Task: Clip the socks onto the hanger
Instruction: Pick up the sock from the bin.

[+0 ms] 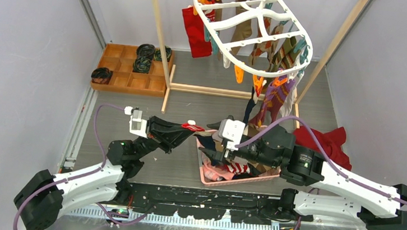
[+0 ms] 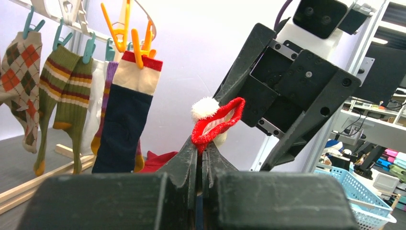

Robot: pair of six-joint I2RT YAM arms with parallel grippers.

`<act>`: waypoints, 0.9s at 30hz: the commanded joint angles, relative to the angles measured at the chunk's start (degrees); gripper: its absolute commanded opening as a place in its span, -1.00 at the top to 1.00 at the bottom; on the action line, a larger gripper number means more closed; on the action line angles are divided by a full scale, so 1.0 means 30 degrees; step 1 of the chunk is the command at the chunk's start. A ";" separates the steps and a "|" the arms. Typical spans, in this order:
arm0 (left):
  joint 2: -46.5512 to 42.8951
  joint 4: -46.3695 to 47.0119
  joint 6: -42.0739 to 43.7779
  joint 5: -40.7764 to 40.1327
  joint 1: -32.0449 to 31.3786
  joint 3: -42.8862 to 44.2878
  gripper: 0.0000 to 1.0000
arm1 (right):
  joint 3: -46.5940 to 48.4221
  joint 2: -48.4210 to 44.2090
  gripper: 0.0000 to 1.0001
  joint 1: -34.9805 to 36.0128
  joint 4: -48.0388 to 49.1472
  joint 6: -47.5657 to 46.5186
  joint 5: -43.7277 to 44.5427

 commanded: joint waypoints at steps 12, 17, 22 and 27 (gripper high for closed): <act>-0.0562 0.1735 -0.0928 -0.0382 -0.0069 -0.0062 1.00 | 0.0040 0.0426 0.44 0.0179 0.3376 -0.0403 0.0404; -0.0709 0.1735 -0.0972 -0.0381 -0.0069 -0.0106 0.99 | -0.0311 0.0186 0.81 0.0208 0.4214 -0.0455 0.0396; -0.0660 0.1735 -0.1070 -0.0352 -0.0069 -0.0135 0.99 | -0.0359 0.0149 0.97 0.0205 0.4236 -0.0288 0.0468; -0.0678 0.1479 -0.1114 -0.0310 -0.0069 -0.0120 0.70 | 0.0047 -0.0125 0.98 0.0199 0.3435 0.0381 0.1796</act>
